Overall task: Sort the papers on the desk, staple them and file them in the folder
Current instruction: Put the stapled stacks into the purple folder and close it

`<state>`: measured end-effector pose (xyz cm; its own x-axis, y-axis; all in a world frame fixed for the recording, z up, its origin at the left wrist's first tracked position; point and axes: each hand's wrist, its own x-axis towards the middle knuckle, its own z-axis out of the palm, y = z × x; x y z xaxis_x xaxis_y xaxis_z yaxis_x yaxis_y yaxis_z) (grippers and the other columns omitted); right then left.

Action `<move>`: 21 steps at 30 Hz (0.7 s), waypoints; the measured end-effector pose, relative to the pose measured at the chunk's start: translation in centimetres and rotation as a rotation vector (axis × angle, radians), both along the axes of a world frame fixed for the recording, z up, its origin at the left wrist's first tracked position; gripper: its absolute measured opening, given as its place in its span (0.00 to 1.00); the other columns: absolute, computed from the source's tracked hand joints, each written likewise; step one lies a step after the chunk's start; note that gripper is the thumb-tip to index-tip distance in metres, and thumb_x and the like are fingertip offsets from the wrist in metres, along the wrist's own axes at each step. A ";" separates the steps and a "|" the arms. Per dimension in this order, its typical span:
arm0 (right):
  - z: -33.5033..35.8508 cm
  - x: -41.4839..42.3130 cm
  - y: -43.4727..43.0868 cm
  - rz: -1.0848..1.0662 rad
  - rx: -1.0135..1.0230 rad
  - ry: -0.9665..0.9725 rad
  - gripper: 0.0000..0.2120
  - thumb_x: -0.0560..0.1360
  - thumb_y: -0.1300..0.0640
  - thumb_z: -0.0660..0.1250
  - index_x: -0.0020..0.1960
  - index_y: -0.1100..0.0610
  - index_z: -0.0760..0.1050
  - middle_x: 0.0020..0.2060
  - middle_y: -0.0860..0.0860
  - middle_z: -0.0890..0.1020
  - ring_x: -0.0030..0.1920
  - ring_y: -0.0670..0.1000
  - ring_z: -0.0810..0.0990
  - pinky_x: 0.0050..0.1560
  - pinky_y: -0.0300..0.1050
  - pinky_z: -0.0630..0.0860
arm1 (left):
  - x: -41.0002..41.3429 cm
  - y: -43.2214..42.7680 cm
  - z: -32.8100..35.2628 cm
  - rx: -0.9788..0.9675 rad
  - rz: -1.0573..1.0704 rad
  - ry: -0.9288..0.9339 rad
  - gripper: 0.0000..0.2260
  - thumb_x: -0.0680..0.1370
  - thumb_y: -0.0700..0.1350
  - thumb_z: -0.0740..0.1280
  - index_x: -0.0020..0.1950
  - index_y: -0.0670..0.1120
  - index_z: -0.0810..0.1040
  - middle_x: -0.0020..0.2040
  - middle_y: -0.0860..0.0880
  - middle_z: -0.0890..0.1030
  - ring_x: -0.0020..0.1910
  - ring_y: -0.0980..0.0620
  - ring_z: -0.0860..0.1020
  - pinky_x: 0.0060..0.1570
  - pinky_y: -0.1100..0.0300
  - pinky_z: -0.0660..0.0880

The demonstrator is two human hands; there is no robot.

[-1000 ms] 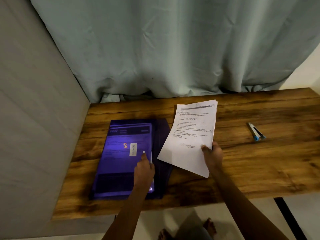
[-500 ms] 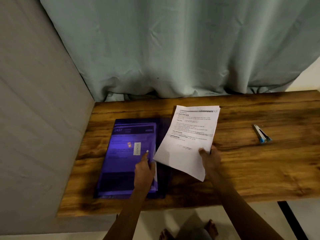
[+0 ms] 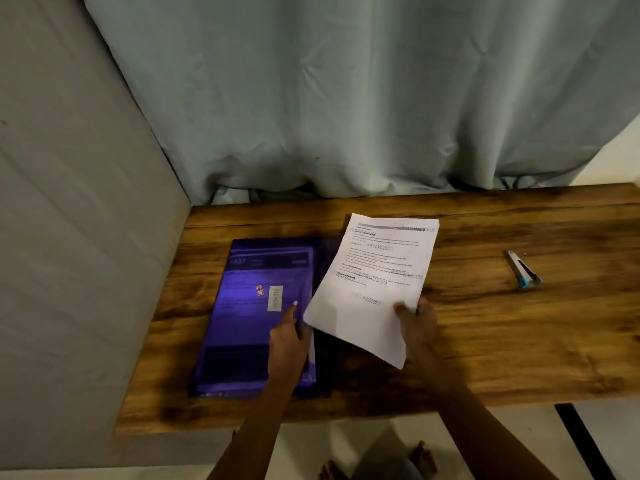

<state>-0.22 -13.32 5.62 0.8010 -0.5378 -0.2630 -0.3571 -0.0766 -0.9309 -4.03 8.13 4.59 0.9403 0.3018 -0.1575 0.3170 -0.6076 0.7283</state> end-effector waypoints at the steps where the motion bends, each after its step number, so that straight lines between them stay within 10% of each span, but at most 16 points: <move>1: 0.0 -0.1 0.3 0.014 -0.019 0.002 0.14 0.74 0.63 0.68 0.60 0.64 0.75 0.55 0.59 0.80 0.51 0.57 0.79 0.48 0.46 0.74 | -0.1 -0.1 0.0 0.003 -0.004 0.003 0.21 0.80 0.45 0.64 0.72 0.45 0.65 0.56 0.42 0.79 0.55 0.44 0.79 0.59 0.51 0.75; 14: 0.1 -4.1 3.2 0.070 -0.102 0.020 0.13 0.77 0.61 0.66 0.60 0.64 0.73 0.56 0.59 0.79 0.54 0.59 0.78 0.50 0.44 0.72 | -0.7 -1.5 1.2 0.140 -0.003 0.032 0.23 0.82 0.44 0.58 0.76 0.47 0.58 0.51 0.43 0.78 0.43 0.54 0.74 0.47 0.61 0.74; 21: 0.7 -2.1 2.8 -0.147 0.021 -0.005 0.13 0.74 0.60 0.68 0.57 0.62 0.74 0.55 0.58 0.80 0.52 0.58 0.79 0.53 0.52 0.76 | -0.9 -1.6 1.7 0.112 0.017 0.021 0.21 0.82 0.45 0.58 0.75 0.45 0.60 0.58 0.40 0.77 0.55 0.44 0.78 0.54 0.56 0.73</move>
<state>-2.31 -10.47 6.28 0.7153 -0.6438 -0.2717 -0.3586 -0.0044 -0.9335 -4.98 6.53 6.27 0.9317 0.3344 -0.1416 0.3425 -0.6794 0.6489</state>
